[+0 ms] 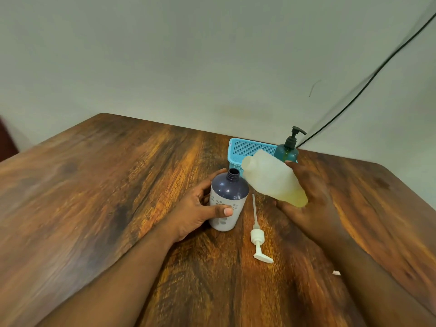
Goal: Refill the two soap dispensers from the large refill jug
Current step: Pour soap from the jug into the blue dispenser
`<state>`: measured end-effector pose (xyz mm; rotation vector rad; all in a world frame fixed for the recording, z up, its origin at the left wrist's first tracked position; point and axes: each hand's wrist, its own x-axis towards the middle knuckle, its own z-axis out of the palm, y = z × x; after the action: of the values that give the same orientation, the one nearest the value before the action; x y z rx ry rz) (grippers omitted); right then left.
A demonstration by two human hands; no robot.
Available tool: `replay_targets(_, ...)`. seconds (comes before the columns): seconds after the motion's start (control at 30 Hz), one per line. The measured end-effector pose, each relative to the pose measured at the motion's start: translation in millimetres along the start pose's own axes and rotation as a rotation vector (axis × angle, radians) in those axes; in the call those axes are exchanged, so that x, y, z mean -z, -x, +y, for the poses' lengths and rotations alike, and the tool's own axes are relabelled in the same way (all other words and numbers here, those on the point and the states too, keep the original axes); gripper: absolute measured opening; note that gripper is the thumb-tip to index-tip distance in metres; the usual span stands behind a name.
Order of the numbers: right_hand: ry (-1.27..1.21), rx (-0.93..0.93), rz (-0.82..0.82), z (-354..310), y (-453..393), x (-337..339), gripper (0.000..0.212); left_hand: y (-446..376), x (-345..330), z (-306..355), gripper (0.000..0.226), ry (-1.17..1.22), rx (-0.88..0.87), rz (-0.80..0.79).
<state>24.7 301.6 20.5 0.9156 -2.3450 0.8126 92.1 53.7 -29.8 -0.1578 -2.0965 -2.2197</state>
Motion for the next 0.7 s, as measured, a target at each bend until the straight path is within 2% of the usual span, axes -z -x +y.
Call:
replay_targets(0.13, 0.086, 0.069, -0.035, 2, -7, 6, 0.075, -2, 0, -1, 0.089, 0.014, 0.004, -0.007)
replay_targets(0.3, 0.104, 0.058, -0.057, 3, -10, 8, 0.073, -3, 2, -3, 0.093, 0.017, 0.001, -0.020)
replay_targets(0.7, 0.178, 0.150, -0.063, 5, -18, 9, 0.076, -4, 3, -3, 0.086, 0.027, -0.012, -0.019)
